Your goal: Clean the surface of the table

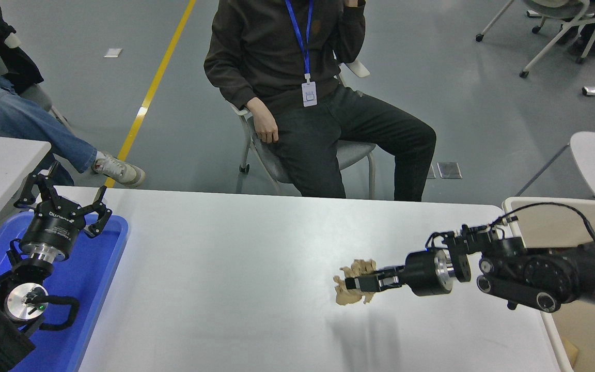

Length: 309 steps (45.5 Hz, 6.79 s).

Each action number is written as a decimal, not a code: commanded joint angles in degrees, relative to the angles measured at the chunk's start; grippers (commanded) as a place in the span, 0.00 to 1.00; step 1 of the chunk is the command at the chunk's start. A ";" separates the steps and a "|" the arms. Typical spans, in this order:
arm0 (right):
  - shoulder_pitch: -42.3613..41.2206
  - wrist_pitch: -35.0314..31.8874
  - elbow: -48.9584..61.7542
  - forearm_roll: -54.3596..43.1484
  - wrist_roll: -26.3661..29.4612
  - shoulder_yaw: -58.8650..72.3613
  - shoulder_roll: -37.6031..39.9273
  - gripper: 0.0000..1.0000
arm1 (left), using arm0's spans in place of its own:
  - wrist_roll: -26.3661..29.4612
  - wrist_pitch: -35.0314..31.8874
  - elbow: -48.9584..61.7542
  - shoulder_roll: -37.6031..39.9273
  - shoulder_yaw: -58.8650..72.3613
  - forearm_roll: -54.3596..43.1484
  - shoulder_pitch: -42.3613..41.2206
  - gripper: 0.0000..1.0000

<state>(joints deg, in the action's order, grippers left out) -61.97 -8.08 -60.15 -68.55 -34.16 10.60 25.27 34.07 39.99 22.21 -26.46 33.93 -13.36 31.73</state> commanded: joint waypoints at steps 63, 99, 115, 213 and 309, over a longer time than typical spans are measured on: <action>0.53 3.34 53.11 52.73 17.72 -24.22 7.25 0.00 | -0.05 0.00 0.03 0.00 0.00 0.00 0.00 1.00; 15.38 5.97 56.54 55.63 32.67 -21.94 8.05 0.00 | -0.05 0.00 -0.06 0.00 0.00 0.00 0.00 1.00; 24.52 6.06 56.54 55.45 32.84 -11.48 1.45 0.00 | 0.04 0.00 -0.06 0.00 0.00 0.00 0.00 1.00; 5.02 14.32 20.34 56.15 30.21 -54.27 14.28 0.98 | 0.04 0.00 -0.06 0.00 0.00 0.00 0.00 1.00; 35.08 13.80 11.46 55.27 2.43 -58.50 -3.38 0.99 | 0.04 0.00 -0.06 0.00 0.00 0.00 0.00 1.00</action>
<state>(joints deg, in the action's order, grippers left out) -27.18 5.74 -48.79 -13.29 -31.71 -48.10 21.99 34.09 39.99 22.17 -26.45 33.93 -13.36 31.73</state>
